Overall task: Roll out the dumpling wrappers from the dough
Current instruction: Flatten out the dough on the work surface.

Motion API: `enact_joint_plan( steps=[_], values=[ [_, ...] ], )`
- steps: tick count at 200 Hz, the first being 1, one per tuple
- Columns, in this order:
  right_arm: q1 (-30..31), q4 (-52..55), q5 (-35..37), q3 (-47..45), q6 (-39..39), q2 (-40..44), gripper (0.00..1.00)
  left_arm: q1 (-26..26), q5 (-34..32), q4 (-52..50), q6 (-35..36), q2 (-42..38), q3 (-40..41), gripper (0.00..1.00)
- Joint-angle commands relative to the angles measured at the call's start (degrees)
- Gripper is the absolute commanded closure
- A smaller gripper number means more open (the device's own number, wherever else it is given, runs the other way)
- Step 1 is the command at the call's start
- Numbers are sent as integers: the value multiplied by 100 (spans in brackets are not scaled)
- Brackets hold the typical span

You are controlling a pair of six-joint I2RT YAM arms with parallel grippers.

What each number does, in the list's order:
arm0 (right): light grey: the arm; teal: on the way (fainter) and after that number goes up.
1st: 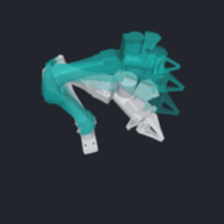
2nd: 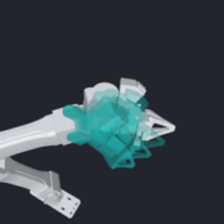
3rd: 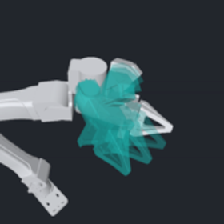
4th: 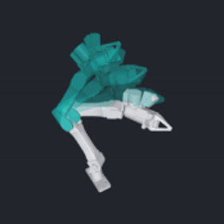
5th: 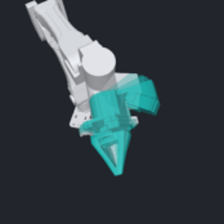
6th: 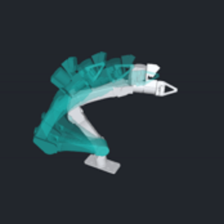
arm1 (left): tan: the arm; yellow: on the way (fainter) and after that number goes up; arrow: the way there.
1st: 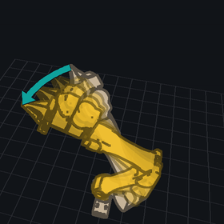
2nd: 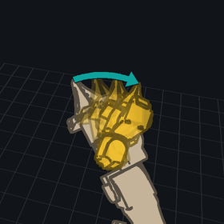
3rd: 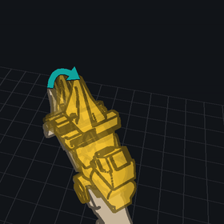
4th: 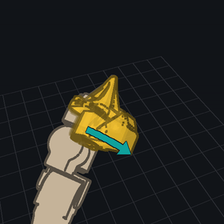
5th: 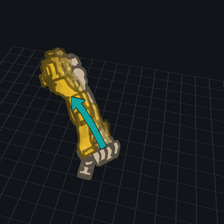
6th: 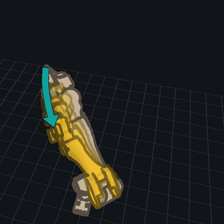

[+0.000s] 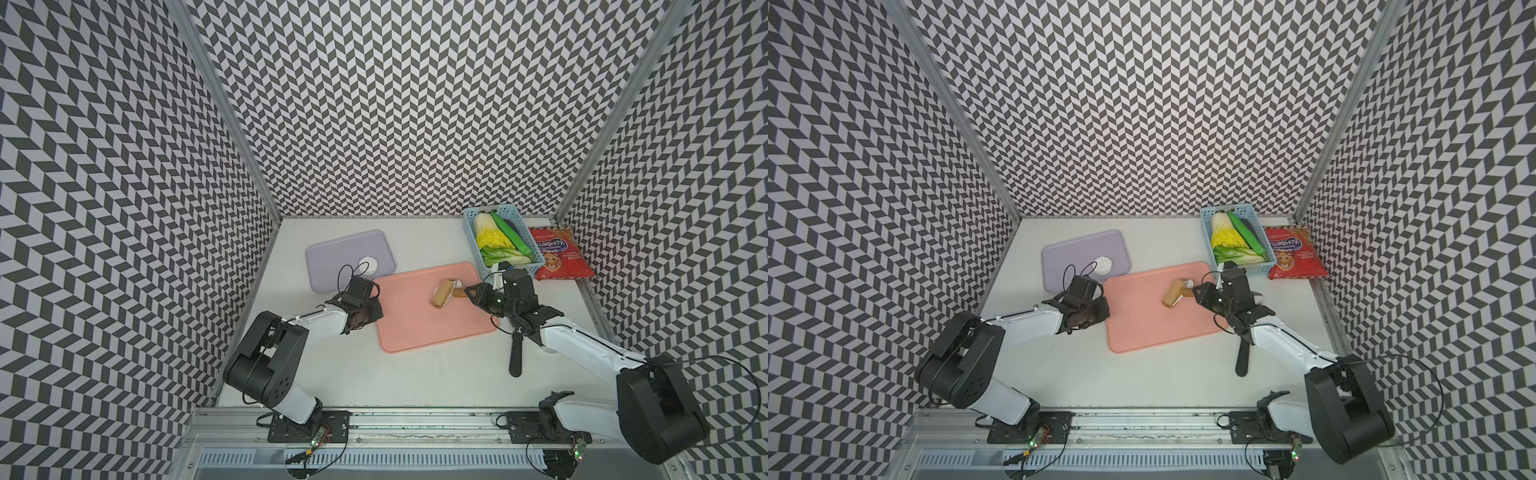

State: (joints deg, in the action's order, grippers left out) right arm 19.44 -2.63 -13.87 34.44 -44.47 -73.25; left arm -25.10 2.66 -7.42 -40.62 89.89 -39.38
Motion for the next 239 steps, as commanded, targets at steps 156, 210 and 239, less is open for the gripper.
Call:
enact_joint_plan(
  steps=[156, 210, 239],
  values=[
    [-574, 131, 382, -340, 261, -1336, 100, -54, -128, -1139, 107, 503, 264, 100],
    [-556, 23, 395, -36, 325, -1974, 100, -55, -156, -1148, 63, 486, 284, 100],
    [-556, -10, 434, 99, 335, -2175, 100, -54, -215, -1157, 15, 466, 308, 100]
  ],
)
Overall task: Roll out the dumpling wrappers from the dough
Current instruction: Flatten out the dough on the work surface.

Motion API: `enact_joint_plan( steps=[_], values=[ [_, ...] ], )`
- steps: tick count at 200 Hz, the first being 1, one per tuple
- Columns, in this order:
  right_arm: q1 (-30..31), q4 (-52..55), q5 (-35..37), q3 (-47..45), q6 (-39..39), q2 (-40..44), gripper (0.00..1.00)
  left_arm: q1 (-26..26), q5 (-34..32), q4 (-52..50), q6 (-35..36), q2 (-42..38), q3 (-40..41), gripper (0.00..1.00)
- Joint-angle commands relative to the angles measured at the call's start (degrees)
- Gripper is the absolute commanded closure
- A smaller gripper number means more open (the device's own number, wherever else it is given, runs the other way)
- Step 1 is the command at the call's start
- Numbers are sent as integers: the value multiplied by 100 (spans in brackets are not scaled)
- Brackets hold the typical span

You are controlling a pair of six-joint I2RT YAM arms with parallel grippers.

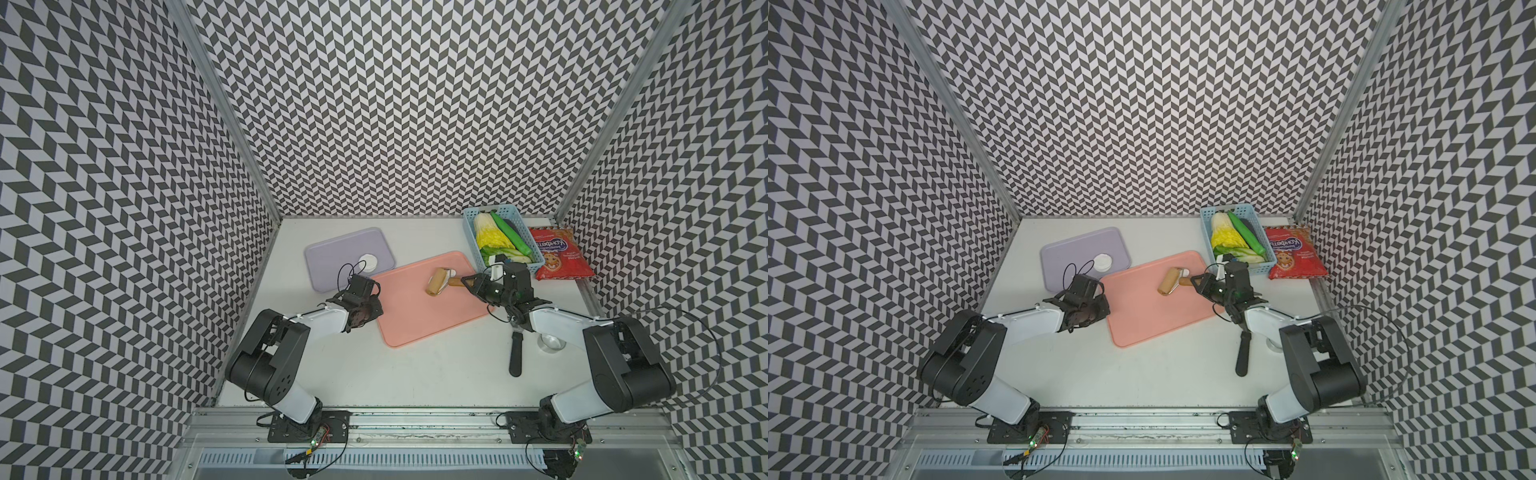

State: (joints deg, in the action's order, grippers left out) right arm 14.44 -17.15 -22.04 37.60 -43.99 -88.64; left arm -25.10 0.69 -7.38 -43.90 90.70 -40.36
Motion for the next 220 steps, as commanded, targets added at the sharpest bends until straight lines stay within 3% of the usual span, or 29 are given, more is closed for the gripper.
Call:
enact_joint_plan(
  steps=[1, 56, 129, 220],
  values=[
    [-55, 1442, 1253, -210, 286, -645, 100, -55, -17, -1161, 336, 387, 406, 100],
    [-70, 1469, 1233, 42, 329, -1007, 100, -41, 11, -1134, 244, 506, 363, 100],
    [-458, 2252, 1396, -191, 493, -128, 100, 290, -24, -1170, 230, 317, 417, 100],
    [-529, 2502, 1496, -246, 696, 471, 100, 339, 34, -1117, 328, 351, 458, 100]
  ],
)
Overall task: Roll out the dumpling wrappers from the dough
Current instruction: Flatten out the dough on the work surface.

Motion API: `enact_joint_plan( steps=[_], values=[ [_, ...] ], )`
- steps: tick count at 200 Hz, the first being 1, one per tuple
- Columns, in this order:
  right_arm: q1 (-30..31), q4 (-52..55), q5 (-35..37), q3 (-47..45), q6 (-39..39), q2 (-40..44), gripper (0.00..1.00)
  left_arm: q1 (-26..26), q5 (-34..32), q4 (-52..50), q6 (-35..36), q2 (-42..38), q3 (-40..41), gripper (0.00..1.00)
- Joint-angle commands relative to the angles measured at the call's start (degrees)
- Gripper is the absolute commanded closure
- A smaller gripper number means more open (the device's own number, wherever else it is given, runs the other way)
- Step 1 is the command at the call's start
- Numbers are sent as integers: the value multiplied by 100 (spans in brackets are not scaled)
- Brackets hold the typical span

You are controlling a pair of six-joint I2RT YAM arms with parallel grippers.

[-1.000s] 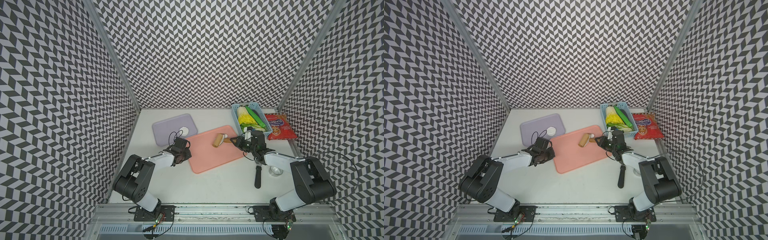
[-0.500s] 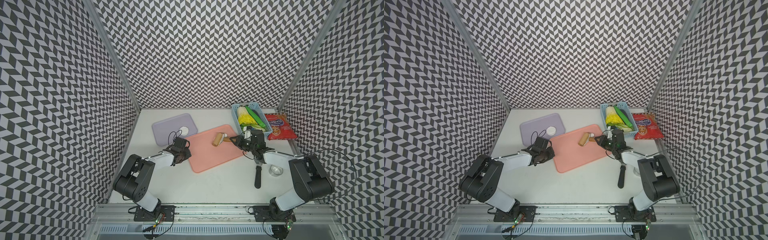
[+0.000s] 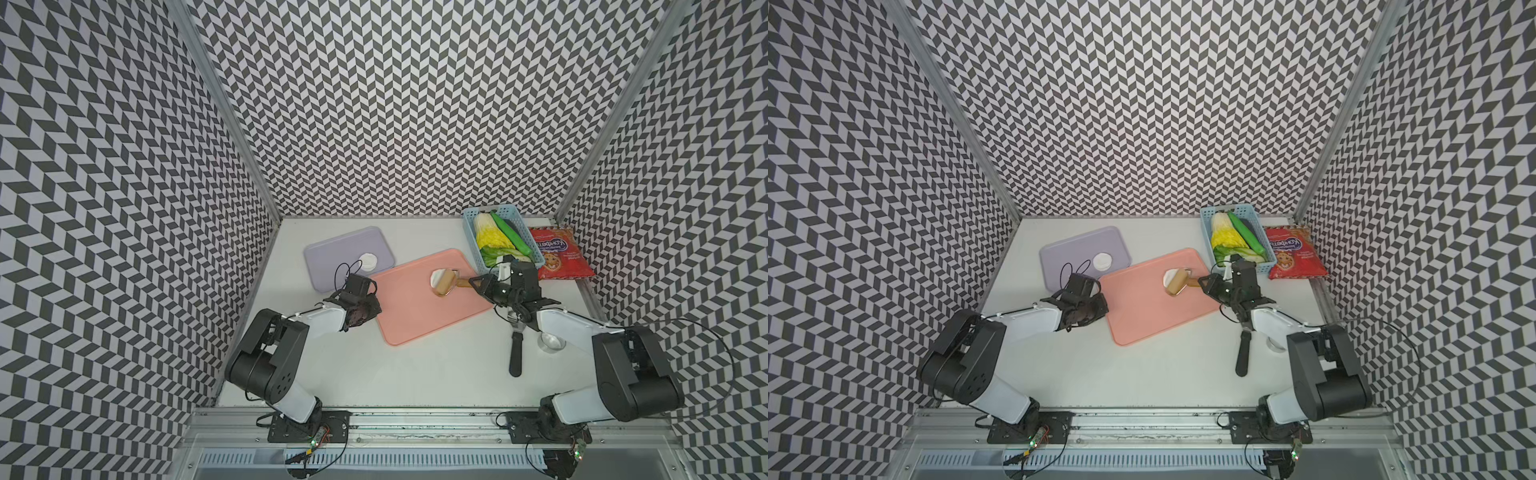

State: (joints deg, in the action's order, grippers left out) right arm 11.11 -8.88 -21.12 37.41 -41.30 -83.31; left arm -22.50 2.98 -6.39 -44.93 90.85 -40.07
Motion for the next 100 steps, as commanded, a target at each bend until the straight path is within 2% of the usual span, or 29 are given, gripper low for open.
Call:
enact_joint_plan(
  steps=[1, 64, 100],
  values=[
    [-197, 1669, 1380, -217, 433, -45, 100, 79, -194, -1215, 436, 336, 426, 100],
    [65, 1182, -314, 872, 540, 571, 100, -152, -234, -1359, 561, 387, 344, 100],
    [300, 1288, -467, 1310, 550, 825, 100, -210, -316, -1588, 642, 104, 412, 100]
  ],
)
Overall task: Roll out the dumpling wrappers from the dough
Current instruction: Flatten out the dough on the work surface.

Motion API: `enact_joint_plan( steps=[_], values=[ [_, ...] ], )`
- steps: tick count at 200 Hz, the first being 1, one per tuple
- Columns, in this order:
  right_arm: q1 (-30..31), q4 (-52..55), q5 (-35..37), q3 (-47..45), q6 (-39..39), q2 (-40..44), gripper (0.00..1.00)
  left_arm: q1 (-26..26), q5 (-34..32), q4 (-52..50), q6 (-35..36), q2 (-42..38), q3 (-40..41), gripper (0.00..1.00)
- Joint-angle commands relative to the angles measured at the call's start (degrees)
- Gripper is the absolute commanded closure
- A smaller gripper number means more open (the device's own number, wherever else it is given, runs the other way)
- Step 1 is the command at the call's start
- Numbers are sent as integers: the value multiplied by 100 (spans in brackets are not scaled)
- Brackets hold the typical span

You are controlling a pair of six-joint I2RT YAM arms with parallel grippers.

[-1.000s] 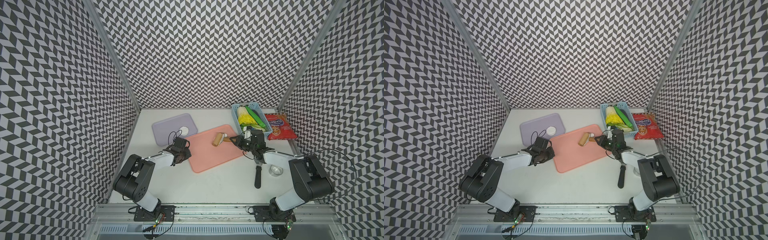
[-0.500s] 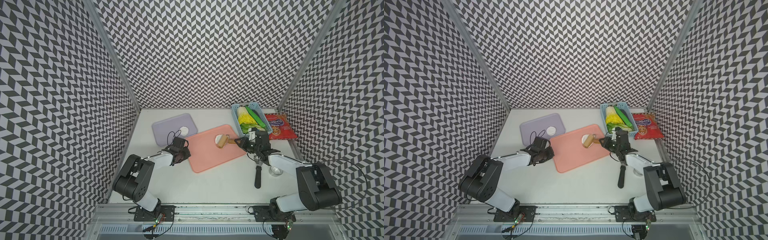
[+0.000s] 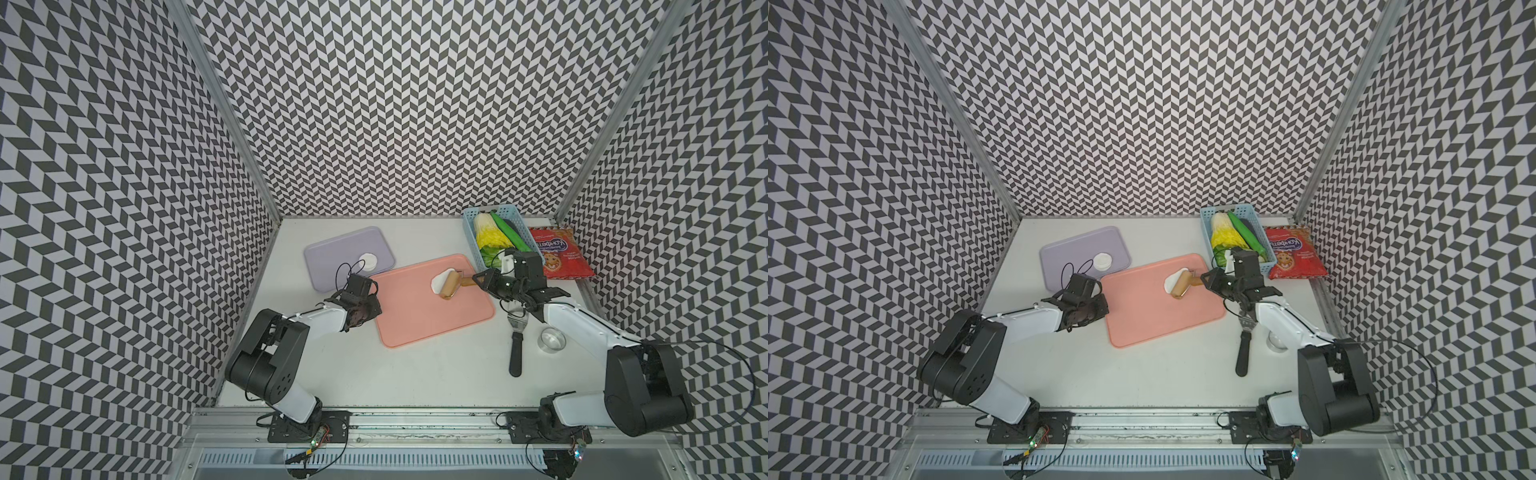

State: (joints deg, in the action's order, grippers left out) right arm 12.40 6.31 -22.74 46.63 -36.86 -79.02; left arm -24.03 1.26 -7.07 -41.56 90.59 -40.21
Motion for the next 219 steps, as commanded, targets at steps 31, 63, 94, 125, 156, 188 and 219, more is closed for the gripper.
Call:
enact_joint_plan(
  steps=[31, 63, 94, 125, 156, 188, 219],
  values=[
    [271, -200, -263, 405, 135, 480, 100, -58, -200, -1578, 324, -39, 548, 100],
    [271, -323, -196, 109, 184, 267, 100, -66, -201, -1556, 307, -14, 561, 100],
    [271, -538, -16, -372, 187, 133, 100, -67, -240, -1570, 282, -52, 546, 100],
    [280, -607, 200, -573, 216, -478, 100, -75, -265, -1569, 280, -39, 555, 100],
    [249, -442, 629, -650, 189, -801, 100, -75, -284, -1587, 271, -54, 579, 100],
    [228, -439, 746, -691, 163, -1101, 100, -75, -309, -1587, 237, -97, 596, 100],
    [227, -592, 665, -736, 25, -1382, 100, -75, -300, -1561, 224, -94, 607, 100]
  ],
)
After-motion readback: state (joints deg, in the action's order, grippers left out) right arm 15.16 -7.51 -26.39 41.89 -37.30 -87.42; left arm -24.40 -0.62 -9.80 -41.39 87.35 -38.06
